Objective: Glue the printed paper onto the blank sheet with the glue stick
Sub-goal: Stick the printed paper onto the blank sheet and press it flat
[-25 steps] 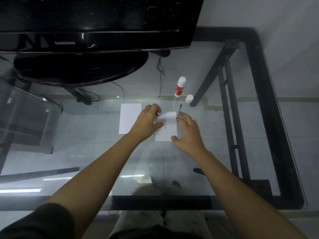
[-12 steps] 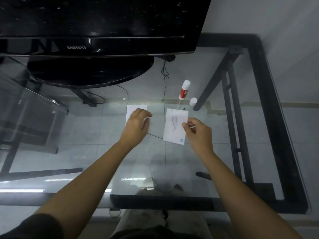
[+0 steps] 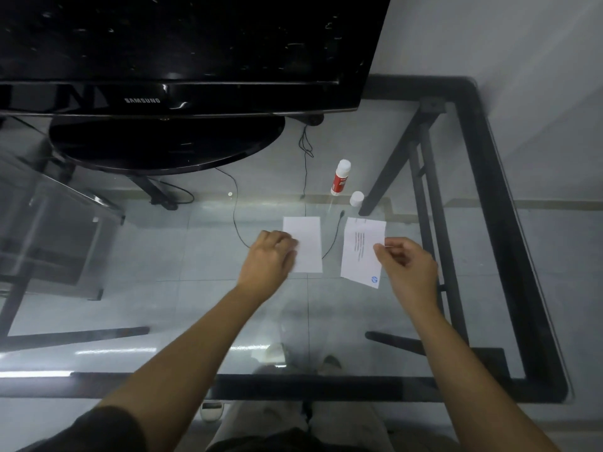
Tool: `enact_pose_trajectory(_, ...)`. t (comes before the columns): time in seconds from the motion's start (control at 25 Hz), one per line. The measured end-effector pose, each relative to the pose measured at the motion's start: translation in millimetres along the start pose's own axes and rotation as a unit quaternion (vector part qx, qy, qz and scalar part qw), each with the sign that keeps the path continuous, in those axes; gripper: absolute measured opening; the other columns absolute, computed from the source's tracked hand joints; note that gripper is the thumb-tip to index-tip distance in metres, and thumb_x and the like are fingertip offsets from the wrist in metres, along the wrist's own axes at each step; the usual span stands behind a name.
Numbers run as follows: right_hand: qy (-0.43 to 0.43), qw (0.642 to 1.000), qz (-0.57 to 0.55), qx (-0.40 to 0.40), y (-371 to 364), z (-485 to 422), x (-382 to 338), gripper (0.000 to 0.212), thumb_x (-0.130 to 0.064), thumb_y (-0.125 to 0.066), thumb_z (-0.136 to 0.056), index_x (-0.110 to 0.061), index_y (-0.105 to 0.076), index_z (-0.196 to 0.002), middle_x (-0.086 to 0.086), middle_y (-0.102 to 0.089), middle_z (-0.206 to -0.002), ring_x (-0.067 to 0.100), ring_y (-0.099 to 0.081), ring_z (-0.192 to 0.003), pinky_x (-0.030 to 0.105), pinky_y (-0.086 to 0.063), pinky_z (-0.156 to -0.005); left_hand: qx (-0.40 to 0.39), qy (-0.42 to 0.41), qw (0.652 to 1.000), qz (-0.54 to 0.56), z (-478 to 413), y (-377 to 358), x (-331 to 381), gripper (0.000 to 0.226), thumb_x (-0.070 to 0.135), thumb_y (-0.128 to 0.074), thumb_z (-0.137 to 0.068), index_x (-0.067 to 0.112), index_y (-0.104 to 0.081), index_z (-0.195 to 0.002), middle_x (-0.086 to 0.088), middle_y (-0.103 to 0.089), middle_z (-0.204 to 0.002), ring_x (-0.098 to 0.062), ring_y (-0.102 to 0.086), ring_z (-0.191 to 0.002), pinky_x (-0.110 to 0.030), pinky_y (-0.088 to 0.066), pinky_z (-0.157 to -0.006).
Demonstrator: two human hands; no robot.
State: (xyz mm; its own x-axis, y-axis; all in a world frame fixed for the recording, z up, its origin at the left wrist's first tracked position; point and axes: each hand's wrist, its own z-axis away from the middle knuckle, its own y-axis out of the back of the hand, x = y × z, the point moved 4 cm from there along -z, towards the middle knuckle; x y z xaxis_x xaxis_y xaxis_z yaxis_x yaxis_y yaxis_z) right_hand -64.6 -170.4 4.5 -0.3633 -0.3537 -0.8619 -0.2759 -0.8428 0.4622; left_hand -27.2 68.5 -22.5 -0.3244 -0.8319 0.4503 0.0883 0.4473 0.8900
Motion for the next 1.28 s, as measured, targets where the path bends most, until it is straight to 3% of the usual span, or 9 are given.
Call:
enact_pose_trajectory(0.28, -0.013, 0.999, -0.023, 0.029, 20.3, 12.2, 2.5, 0.015, -0.018, -0.07, -0.08, -0.021, -0.062, -0.093, -0.012, -0.061, -0.096, 0.003, -0.062, -0.071, 0.015, -0.045, -0.05, -0.012, 0.026, 1.0, 0.007, -10.7, -14.1, 19.0, 0.023, 0.009, -0.055, -0.09, 0.001, -0.063, -0.11, -0.018, -0.062, -0.115, -0.034, -0.053, -0.104, -0.041, -0.046, -0.09)
enact_pose_trajectory(0.6, 0.06, 0.997, 0.01, 0.039, 13.2, 15.3, -21.7, 0.014, -0.023, -0.073, -0.077, -0.022, -0.066, -0.089, -0.014, -0.064, -0.089, 0.002, -0.063, -0.069, 0.011, -0.045, -0.055, -0.004, 0.075, 0.995, 0.062, -11.1, -3.4, 21.3, 0.03, 0.014, -0.051, -0.093, 0.004, -0.057, -0.12, -0.016, -0.058, -0.124, -0.03, -0.051, -0.111, -0.037, -0.041, -0.097)
enact_pose_trajectory(0.68, 0.149, 0.987, 0.042, 0.036, 8.6, 18.1, -35.1, 0.01, -0.019, -0.073, -0.077, -0.017, -0.069, -0.086, -0.011, -0.066, -0.083, -0.002, -0.061, -0.066, 0.006, -0.045, -0.058, 0.017, 0.153, 0.973, 0.172, -13.8, 9.8, 22.9, 0.025, 0.021, -0.05, -0.094, 0.011, -0.062, -0.114, -0.01, -0.062, -0.119, -0.023, -0.056, -0.105, -0.035, -0.047, -0.09)
enact_pose_trajectory(0.76, 0.257, 0.961, 0.098, 0.024, -1.8, 22.5, -48.9, 0.005, -0.012, -0.072, -0.077, -0.011, -0.071, -0.082, -0.002, -0.069, -0.077, -0.001, -0.059, -0.063, 0.003, -0.045, -0.062, -0.017, 0.233, 0.9, 0.367, -17.0, 20.9, 24.5, 0.02, 0.033, -0.052, -0.092, 0.024, -0.069, -0.097, 0.0, -0.071, -0.102, -0.014, -0.064, -0.091, -0.03, -0.052, -0.074)
enact_pose_trajectory(0.84, 0.324, 0.93, 0.173, 0.01, -15.5, 26.0, -57.2, 0.004, -0.009, -0.072, -0.077, -0.006, -0.071, -0.08, 0.007, -0.071, -0.073, 0.011, -0.062, -0.061, 0.016, -0.052, -0.061, -0.059, 0.251, 0.839, 0.479, -17.9, 31.6, 28.6, 0.024, 0.045, -0.055, -0.087, 0.029, -0.072, -0.088, 0.007, -0.073, -0.086, -0.007, -0.066, -0.079, -0.02, -0.05, -0.065)
enact_pose_trajectory(0.96, 0.386, 0.891, 0.238, -0.001, -31.2, 28.8, -64.8, 0.007, -0.007, -0.073, -0.076, -0.002, -0.071, -0.08, 0.012, -0.07, -0.069, 0.023, -0.064, -0.057, 0.03, -0.057, -0.055, -0.094, 0.239, 0.836, 0.485, -18.2, 41.8, 33.8, 0.03, 0.052, -0.062, -0.078, 0.025, -0.073, -0.081, 0.006, -0.074, -0.078, -0.005, -0.066, -0.072, -0.012, -0.048, -0.058)
enact_pose_trajectory(1.08, 0.419, 0.871, 0.253, -0.028, -41.1, 32.0, -66.5, 0.013, -0.013, -0.074, -0.077, -0.004, -0.071, -0.085, 0.012, -0.071, -0.074, 0.024, -0.067, -0.061, 0.029, -0.057, -0.059, -0.091, 0.254, 0.844, 0.464, -20.8, 41.4, 33.4, 0.016, 0.033, -0.068, -0.081, 0.019, -0.072, -0.076, 0.004, -0.073, -0.069, -0.005, -0.066, -0.065, -0.012, -0.047, -0.054)
enact_pose_trajectory(1.2, 0.331, 0.926, 0.17, -0.059, -41.9, 28.4, -64.1, 0.026, -0.028, -0.067, -0.083, -0.011, -0.067, -0.103, 0.006, -0.071, -0.093, 0.016, -0.064, -0.076, 0.027, -0.055, -0.071, -0.069, 0.273, 0.863, 0.419, -24.2, 44.5, 24.6, 0.011, 0.014, -0.064, -0.082, 0.015, -0.07, -0.072, 0.002, -0.068, -0.065, -0.003, -0.062, -0.057, -0.012, -0.044, -0.053)
enact_pose_trajectory(1.28, 0.25, 0.962, 0.105, -0.028, -36.9, 18.5, -60.5, 0.028, -0.031, -0.059, -0.088, -0.016, -0.061, -0.112, -0.003, -0.062, -0.104, 0.006, -0.055, -0.084, 0.016, -0.046, -0.074, -0.087, 0.263, 0.882, 0.381, -27.1, 50.0, 19.3, 0.014, 0.014, -0.063, -0.079, 0.017, -0.068, -0.067, 0.003, -0.066, -0.064, -0.002, -0.06, -0.054, -0.013, -0.044, -0.054)
